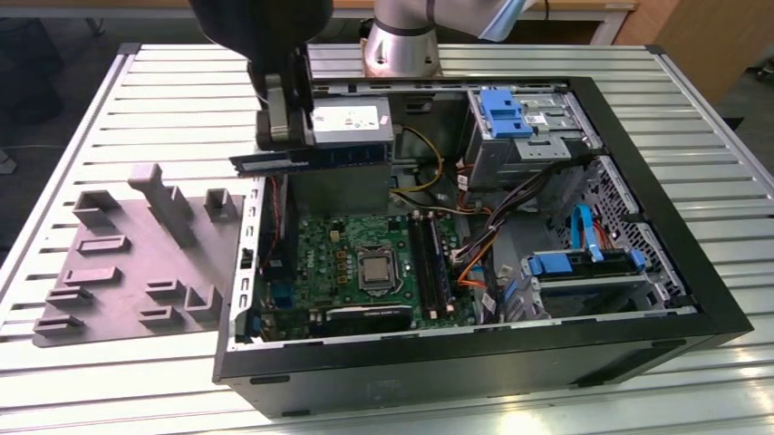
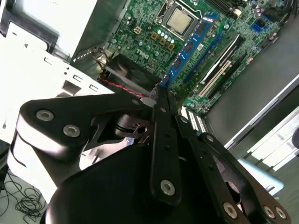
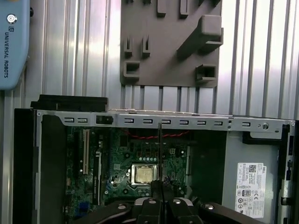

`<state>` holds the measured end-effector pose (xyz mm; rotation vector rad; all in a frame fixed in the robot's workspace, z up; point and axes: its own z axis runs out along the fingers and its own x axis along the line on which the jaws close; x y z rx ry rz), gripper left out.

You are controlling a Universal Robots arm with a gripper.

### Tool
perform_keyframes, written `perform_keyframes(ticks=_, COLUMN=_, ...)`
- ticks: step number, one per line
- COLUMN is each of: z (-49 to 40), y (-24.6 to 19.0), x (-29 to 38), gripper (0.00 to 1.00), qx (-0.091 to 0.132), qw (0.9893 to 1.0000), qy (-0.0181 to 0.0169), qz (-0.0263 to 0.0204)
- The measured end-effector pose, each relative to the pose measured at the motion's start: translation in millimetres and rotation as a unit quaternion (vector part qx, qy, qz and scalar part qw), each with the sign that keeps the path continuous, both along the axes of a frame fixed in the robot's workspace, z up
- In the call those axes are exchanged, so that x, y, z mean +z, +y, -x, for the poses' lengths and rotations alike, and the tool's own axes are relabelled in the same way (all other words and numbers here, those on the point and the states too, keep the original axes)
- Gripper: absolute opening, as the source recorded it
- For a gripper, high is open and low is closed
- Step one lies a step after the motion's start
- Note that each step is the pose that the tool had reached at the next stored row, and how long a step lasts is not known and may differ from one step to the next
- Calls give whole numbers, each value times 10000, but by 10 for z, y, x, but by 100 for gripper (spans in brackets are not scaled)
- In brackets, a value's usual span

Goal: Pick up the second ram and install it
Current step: 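Pick up the second ram and move it above second insertion slot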

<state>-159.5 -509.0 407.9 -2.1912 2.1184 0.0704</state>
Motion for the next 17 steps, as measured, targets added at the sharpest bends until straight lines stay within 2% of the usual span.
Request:
perform_keyframes(ticks=7, z=-82, y=0, x=-31, gripper=12, qx=0, qw=10000, qy=14, qz=-1)
perform_keyframes(ticks=17, z=-149, y=0, x=-60, gripper=12, qx=0, qw=10000, qy=18, qz=0)
